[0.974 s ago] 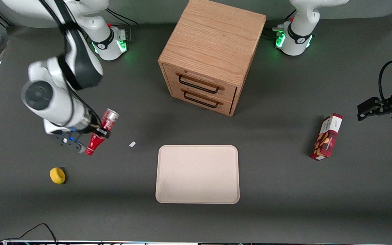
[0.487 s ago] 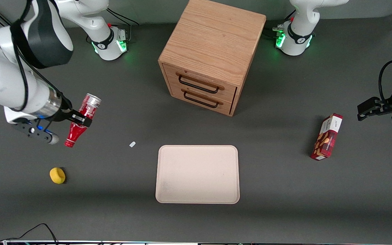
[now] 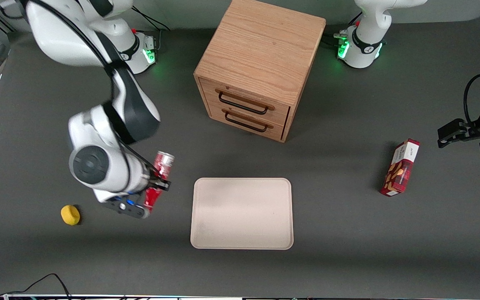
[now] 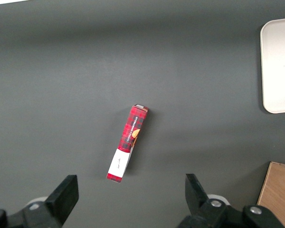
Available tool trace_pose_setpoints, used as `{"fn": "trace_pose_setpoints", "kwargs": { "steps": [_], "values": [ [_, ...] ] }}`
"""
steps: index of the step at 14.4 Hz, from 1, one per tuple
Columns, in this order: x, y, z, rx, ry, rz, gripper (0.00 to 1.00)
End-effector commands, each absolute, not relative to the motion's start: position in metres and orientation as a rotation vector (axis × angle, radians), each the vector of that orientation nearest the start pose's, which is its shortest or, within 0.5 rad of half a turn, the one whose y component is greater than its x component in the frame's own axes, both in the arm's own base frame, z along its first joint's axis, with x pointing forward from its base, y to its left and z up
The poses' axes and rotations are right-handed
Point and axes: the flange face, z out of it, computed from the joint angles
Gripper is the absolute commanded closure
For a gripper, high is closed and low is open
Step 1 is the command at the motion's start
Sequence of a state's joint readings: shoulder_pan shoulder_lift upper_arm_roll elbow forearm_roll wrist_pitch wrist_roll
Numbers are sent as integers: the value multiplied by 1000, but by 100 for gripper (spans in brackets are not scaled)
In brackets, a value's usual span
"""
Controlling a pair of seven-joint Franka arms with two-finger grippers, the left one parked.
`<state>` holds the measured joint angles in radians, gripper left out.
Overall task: Place coke bottle on tray
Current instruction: 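Carry the bottle over the cream tray and lower it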
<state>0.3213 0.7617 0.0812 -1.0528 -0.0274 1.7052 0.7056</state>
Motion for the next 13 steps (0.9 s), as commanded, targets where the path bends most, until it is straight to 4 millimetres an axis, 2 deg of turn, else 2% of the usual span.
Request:
{"fn": "trace_pose_setpoints", "kwargs": {
  "steps": [1, 3, 6, 11, 13],
  "values": [
    [715, 303, 338, -3133, 323, 33, 100],
    [721, 318, 301, -3145, 203, -54, 100],
    [724, 325, 266, -3137, 50, -90, 100],
    [719, 337, 224, -3140, -41, -84, 100],
    [715, 346, 218, -3140, -74, -87, 100]
  ]
}}
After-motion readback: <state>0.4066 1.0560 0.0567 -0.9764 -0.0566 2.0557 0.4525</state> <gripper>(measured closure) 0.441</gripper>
